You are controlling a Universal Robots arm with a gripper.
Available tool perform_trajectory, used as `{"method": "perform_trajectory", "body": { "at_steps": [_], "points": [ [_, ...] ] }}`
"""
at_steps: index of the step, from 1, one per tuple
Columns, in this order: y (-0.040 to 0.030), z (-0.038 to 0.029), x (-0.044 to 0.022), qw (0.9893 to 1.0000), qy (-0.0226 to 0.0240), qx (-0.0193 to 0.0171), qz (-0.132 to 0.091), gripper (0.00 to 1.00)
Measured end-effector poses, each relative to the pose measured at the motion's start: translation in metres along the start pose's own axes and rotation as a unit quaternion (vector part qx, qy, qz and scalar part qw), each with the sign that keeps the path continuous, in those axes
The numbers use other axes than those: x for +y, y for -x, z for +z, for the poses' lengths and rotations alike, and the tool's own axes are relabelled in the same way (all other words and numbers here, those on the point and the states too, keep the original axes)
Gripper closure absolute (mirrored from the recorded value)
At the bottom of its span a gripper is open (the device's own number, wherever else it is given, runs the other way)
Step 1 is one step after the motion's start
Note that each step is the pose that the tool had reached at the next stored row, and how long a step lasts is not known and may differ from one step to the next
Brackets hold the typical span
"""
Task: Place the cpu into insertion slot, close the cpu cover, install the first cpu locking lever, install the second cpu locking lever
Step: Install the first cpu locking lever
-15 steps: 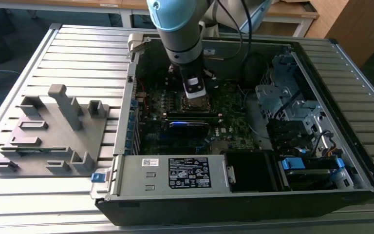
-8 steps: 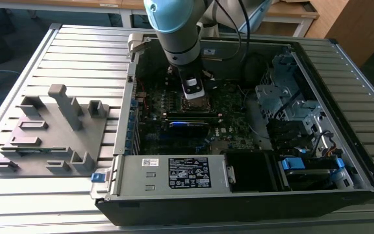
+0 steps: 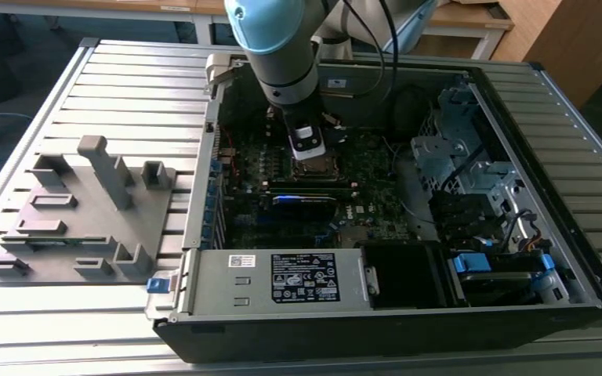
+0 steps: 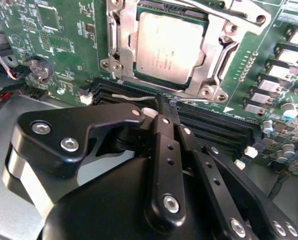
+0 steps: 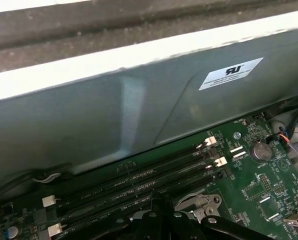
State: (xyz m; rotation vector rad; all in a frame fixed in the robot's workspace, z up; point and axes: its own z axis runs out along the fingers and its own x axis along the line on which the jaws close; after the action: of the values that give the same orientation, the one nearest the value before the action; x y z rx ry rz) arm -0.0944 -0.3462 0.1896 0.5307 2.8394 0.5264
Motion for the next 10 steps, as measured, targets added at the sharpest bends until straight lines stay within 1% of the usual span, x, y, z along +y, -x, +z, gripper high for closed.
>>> {"method": "perform_trajectory", "body": {
  "at_steps": [4,10],
  "points": [
    [-0.0015,0.0009,-0.0009,1.0000,0.0012,-0.0025,-0.001,0.90],
    [-0.0020,0.0035,-0.0008,1.0000,0.0011,-0.0031,-0.001,0.90]
  ]
}}
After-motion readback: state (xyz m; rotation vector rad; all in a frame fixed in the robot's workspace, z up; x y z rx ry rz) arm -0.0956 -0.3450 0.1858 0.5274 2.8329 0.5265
